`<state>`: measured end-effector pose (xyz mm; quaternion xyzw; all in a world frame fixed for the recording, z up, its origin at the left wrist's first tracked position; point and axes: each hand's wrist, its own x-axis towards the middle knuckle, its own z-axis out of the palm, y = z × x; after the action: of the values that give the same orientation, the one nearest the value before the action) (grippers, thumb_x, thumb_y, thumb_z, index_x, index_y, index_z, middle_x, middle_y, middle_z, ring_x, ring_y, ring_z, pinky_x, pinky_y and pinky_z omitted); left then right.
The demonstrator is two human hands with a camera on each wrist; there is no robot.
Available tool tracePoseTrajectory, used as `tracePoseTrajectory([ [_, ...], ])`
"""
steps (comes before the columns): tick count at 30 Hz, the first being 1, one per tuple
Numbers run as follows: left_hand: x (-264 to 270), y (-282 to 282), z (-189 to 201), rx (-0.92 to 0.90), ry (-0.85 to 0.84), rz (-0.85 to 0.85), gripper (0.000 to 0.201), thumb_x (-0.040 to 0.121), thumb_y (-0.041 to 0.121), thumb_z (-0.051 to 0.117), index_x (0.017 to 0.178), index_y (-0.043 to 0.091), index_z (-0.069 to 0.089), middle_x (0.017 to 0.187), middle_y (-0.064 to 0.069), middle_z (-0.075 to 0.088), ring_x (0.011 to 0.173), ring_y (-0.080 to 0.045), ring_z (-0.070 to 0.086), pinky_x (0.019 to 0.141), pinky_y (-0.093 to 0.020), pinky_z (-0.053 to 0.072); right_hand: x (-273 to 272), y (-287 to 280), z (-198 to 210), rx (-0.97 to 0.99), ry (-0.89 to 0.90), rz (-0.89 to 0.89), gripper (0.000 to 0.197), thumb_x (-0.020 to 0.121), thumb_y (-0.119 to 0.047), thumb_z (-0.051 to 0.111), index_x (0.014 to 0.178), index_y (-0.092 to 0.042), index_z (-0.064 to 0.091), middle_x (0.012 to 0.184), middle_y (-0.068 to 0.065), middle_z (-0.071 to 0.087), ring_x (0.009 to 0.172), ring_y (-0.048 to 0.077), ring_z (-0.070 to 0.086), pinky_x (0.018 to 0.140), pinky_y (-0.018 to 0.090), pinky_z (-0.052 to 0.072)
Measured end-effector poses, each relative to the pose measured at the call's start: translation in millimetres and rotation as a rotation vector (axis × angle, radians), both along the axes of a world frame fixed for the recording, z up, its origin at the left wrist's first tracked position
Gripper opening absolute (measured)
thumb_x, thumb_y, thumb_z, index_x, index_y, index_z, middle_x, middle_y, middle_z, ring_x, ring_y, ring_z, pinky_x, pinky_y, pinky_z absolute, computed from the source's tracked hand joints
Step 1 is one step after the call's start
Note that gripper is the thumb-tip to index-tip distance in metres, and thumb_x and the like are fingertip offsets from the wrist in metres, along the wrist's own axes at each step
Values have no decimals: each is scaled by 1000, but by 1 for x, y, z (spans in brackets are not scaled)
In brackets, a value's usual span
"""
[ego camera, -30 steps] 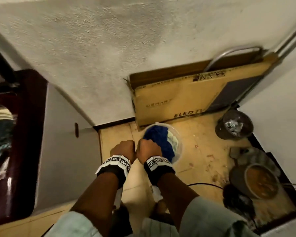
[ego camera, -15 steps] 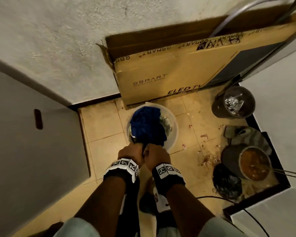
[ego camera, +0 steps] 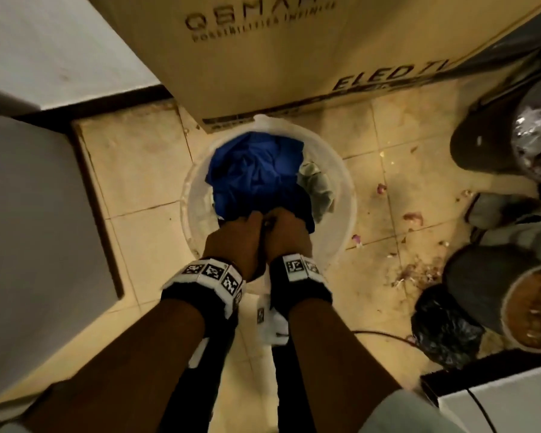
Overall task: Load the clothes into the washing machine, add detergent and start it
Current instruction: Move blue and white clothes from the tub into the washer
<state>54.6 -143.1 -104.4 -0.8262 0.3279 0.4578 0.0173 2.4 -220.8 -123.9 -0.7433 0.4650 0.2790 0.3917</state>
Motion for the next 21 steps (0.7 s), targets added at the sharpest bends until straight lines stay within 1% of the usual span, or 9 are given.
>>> tracePoseTrajectory([
  [4,-9,-5,-45,0,19,144,41,89,31,57,125,19,44,122,-12,50,107,-37,53,78,-44,46,17,-52,-53,-183,-81,-220,63,88,-26,58,145,-16,33,145,10,43,130,31,45,109,46,35],
  [6,-10,0,-56,34,56,189,45,91,30,53,133,21,42,129,-11,45,114,-37,50,85,-46,46,33,-72,-74,-136,-109,-312,76,84,-34,66,147,-15,28,148,9,38,134,31,41,111,48,32],
  [8,-8,7,-60,55,81,227,46,92,30,52,136,22,39,133,-10,42,117,-36,47,87,-46,45,47,-84,-82,-69,-152,-347,75,79,-39,71,141,-12,39,142,10,45,128,32,47,108,45,39],
  [11,2,15,-55,50,57,290,50,91,28,54,138,21,37,135,-11,42,116,-36,47,88,-47,45,58,-84,-77,-118,-199,-246,54,80,-38,70,123,-9,57,131,11,51,116,34,53,101,45,45],
  [14,15,16,-42,-80,-11,392,73,85,25,63,147,21,25,147,-11,33,127,-38,40,95,-50,44,55,-67,-50,-103,-232,-114,39,80,-27,69,112,-6,62,134,13,47,118,35,48,98,41,42],
  [15,19,16,-38,-125,-26,419,85,82,26,68,151,22,17,153,-11,25,133,-38,35,98,-50,44,50,-58,-44,-46,-266,-66,34,79,-24,69,109,-8,62,129,11,51,113,31,51,91,36,43],
  [17,26,13,-29,-185,-41,439,106,78,30,73,153,24,-1,159,-13,9,142,-37,21,103,-50,39,41,-39,-22,115,-308,9,11,80,-19,68,86,-16,59,93,-1,58,83,18,57,69,25,36],
  [19,25,12,-22,-235,-34,421,104,80,33,68,151,28,-8,160,-15,3,146,-37,11,109,-54,33,25,-16,-6,263,-309,-49,24,79,-11,64,68,-22,46,68,-9,48,61,9,46,57,24,31],
  [21,21,15,-13,-273,21,403,98,81,28,65,153,28,-2,158,-13,15,145,-35,17,109,-56,32,9,2,11,413,-306,-248,10,73,-15,61,73,-16,51,73,-2,51,66,16,49,62,28,40],
])
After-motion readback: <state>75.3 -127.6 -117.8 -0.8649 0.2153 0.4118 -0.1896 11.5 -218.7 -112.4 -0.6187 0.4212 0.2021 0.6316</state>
